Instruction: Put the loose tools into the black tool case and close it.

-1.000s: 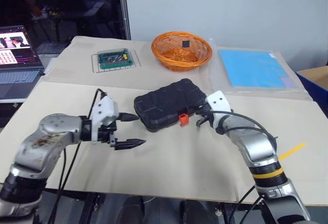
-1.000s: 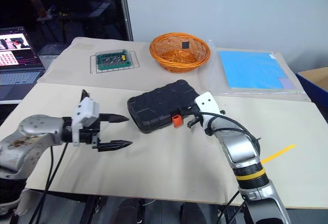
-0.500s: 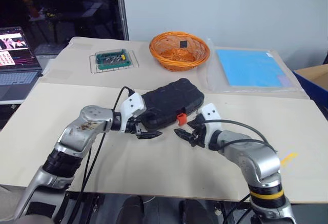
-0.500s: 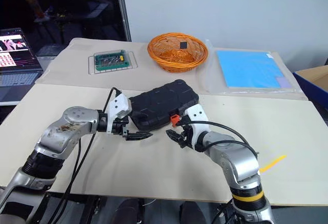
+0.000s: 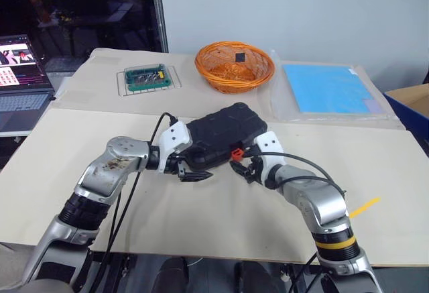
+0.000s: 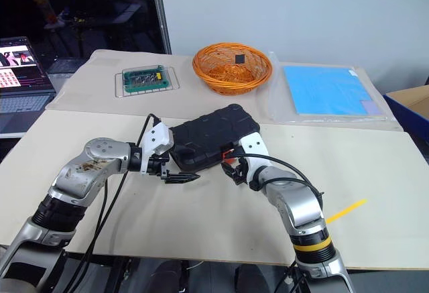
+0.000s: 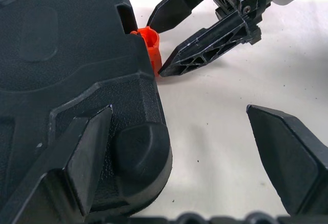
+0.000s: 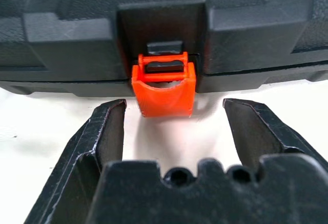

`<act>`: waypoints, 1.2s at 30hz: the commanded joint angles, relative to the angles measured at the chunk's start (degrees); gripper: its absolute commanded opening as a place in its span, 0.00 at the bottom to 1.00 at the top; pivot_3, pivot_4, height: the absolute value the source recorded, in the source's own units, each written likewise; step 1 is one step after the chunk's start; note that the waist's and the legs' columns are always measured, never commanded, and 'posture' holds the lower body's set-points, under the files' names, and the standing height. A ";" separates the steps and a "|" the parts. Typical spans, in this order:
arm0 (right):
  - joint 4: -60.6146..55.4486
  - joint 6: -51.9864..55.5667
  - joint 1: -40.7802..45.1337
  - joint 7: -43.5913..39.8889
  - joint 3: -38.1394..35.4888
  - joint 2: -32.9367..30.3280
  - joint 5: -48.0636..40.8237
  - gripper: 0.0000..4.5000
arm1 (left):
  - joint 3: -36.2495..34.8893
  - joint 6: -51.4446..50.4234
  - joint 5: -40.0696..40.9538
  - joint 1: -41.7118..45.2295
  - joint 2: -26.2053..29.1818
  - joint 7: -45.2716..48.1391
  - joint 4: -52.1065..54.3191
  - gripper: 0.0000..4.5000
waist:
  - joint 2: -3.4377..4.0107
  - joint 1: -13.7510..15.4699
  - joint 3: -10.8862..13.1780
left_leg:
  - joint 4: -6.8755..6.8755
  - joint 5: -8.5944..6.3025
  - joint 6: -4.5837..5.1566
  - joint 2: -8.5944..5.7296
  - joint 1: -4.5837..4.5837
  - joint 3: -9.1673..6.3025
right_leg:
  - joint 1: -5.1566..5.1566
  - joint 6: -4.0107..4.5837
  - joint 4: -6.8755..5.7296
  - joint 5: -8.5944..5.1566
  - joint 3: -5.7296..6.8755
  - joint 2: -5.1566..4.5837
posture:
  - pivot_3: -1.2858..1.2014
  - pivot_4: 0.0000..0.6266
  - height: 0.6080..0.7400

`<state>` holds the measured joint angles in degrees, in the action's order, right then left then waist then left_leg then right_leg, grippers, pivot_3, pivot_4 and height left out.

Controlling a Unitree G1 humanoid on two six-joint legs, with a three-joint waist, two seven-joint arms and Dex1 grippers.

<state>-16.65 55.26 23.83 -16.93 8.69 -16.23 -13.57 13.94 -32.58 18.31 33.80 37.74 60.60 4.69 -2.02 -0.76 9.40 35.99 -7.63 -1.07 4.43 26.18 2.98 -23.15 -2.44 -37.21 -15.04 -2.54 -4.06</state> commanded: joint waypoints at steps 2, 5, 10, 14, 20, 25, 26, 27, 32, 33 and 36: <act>1.21 -4.49 1.18 -0.66 1.09 0.68 1.28 0.78 | 0.17 -0.55 -1.15 -1.49 0.33 -0.20 -0.37 1.00 | 0.00 -0.05 0.00 | 0.00 0.00 0.00 0.00 0.00 0.00 | 0.00 0.00 0.00 0.00 0.00 0.01 | 0.52 0.24 1.00; 2.14 -5.89 0.77 -0.88 1.19 0.97 1.83 0.78 | 0.06 -0.58 -1.30 -1.77 0.34 -0.35 -0.18 1.00 | 0.00 -0.11 0.00 | 0.00 0.00 0.00 0.00 0.00 0.00 | 0.00 0.00 0.00 0.00 0.00 0.01 | 0.52 0.24 1.00; 1.90 -6.45 0.52 -1.13 1.26 1.12 1.90 0.63 | -0.01 -0.52 -1.37 -2.02 0.30 -0.52 -0.08 1.00 | 0.00 -0.12 0.00 | 0.00 0.00 0.00 0.01 0.00 0.00 | -0.01 0.00 0.00 0.00 0.00 0.01 | 0.52 0.24 1.00; 1.18 -6.51 0.10 -1.18 1.54 0.55 2.53 0.34 | 0.12 -0.40 -1.52 -2.24 0.29 -0.51 -0.11 1.00 | 0.00 -0.12 0.00 | -0.01 0.00 0.00 0.02 0.00 0.00 | -0.01 0.01 0.00 0.00 0.00 0.02 | 0.52 0.24 1.00; -2.60 -5.18 0.18 -1.68 2.59 -2.00 4.10 0.28 | 0.37 -0.17 -1.70 -2.43 0.17 -0.42 -0.39 1.00 | 0.01 -0.05 0.00 | -0.01 0.00 0.00 0.02 0.00 0.01 | -0.01 0.00 0.00 0.00 0.00 0.01 | 0.52 0.24 1.00; -4.88 -2.39 1.94 -2.26 2.43 -2.60 3.19 0.28 | 0.80 -0.04 -1.88 -2.50 -0.33 -0.67 -0.49 1.00 | 0.01 0.11 0.00 | -0.03 0.00 0.00 0.01 0.01 0.01 | -0.03 0.01 0.01 -0.02 0.00 0.00 | 0.52 0.24 1.00; -4.91 -1.87 2.62 -2.23 2.30 -2.45 3.01 0.38 | 0.90 0.01 -1.93 -2.52 -0.45 -0.70 -0.51 1.00 | 0.01 0.12 0.00 | -0.03 0.00 0.00 0.01 0.02 0.01 | -0.02 0.01 0.01 -0.02 0.00 0.00 | 0.52 0.24 1.00; -4.81 -1.46 3.24 -2.20 2.25 -2.32 2.92 0.44 | 1.00 0.07 -2.00 -2.51 -0.57 -0.73 -0.56 1.00 | 0.01 0.10 0.00 | -0.03 0.00 0.00 0.01 0.02 0.01 | -0.02 0.01 0.01 -0.02 0.00 0.00 | 0.52 0.24 1.00; -1.35 -0.87 6.99 -3.20 2.40 -1.30 2.54 0.82 | 1.58 0.02 -2.34 -2.45 -1.62 -0.99 -0.72 1.00 | 0.01 -0.23 0.00 | 0.00 0.00 0.00 0.02 0.00 0.01 | -0.02 0.01 0.00 0.00 0.00 0.01 | 0.52 0.24 1.00; -0.95 -0.70 7.19 -3.30 2.21 -1.19 2.49 0.89 | 1.61 -0.07 -2.40 -2.49 -1.82 -1.07 -0.67 1.00 | 0.01 -0.25 -0.01 | 0.00 0.00 0.00 0.04 -0.01 0.01 | -0.02 0.02 0.00 0.01 0.00 0.04 | 0.52 0.24 1.00; -1.51 0.70 6.74 -4.10 1.78 -2.23 2.16 0.96 | 1.58 -0.09 -2.54 -2.63 -2.07 -1.28 -0.75 1.00 | 0.02 -0.15 -0.01 | -0.01 0.00 0.00 0.07 -0.03 0.00 | -0.01 0.04 -0.02 0.02 0.00 0.07 | 0.52 0.24 1.00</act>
<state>-16.80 55.39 29.31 -20.93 12.54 -17.45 -11.47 13.60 -31.44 16.84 32.63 35.76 59.04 5.04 -2.00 -0.91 9.39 35.99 -7.63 -1.07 4.50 26.14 2.99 -23.15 -2.40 -37.23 -15.02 -2.55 -3.99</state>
